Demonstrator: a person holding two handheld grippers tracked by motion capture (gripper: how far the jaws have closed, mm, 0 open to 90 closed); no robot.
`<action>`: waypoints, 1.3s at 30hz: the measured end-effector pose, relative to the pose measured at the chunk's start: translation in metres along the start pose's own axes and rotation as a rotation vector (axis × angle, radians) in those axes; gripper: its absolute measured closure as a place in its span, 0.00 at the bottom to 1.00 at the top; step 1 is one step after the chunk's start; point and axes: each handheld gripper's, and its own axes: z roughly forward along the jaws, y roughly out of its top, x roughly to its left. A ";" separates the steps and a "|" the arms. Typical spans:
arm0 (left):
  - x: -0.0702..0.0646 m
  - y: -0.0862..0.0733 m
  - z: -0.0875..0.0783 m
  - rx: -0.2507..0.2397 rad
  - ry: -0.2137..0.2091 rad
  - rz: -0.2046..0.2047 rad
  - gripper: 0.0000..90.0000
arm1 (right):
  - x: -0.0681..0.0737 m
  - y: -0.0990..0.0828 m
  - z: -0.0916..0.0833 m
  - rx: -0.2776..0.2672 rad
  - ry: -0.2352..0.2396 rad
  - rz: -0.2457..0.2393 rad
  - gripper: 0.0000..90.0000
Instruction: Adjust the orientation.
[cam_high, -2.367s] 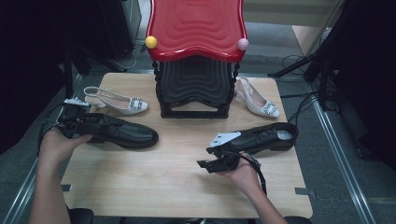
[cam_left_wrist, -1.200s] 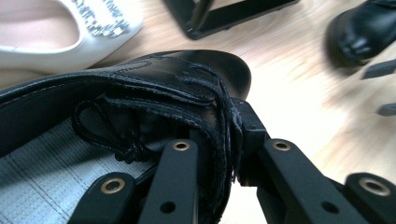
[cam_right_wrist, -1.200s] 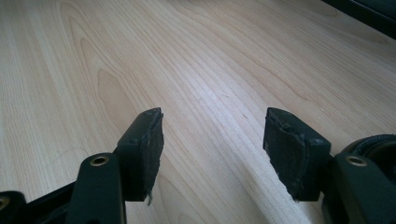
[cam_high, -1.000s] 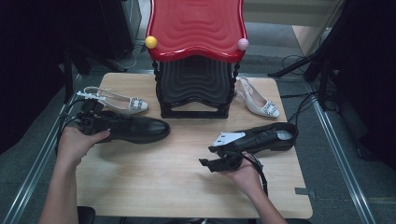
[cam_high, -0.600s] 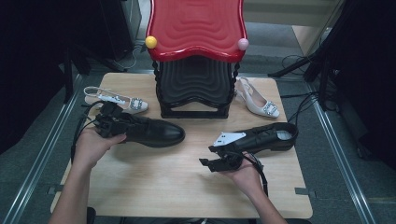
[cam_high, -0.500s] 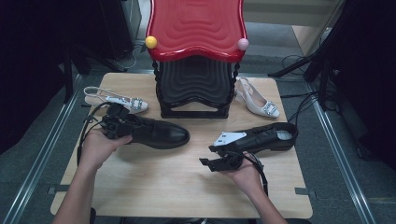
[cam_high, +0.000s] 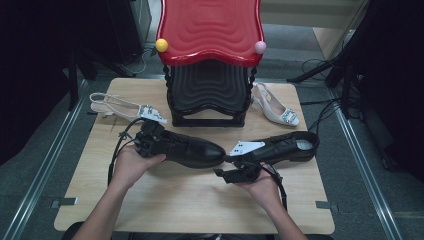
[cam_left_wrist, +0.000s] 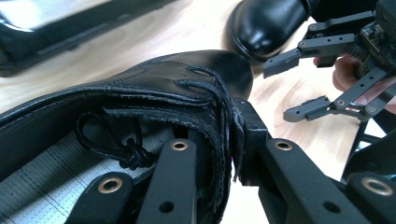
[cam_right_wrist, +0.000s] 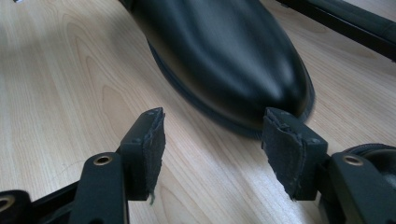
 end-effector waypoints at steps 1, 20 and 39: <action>0.000 -0.001 0.004 0.016 -0.006 0.001 0.89 | 0.001 0.000 0.001 0.001 0.002 0.000 0.46; 0.005 -0.007 -0.005 0.135 0.091 0.046 0.67 | 0.006 -0.001 0.012 0.010 0.010 -0.011 0.86; 0.016 -0.016 -0.054 0.033 0.183 0.069 0.47 | 0.015 0.004 0.039 0.073 0.052 0.019 1.00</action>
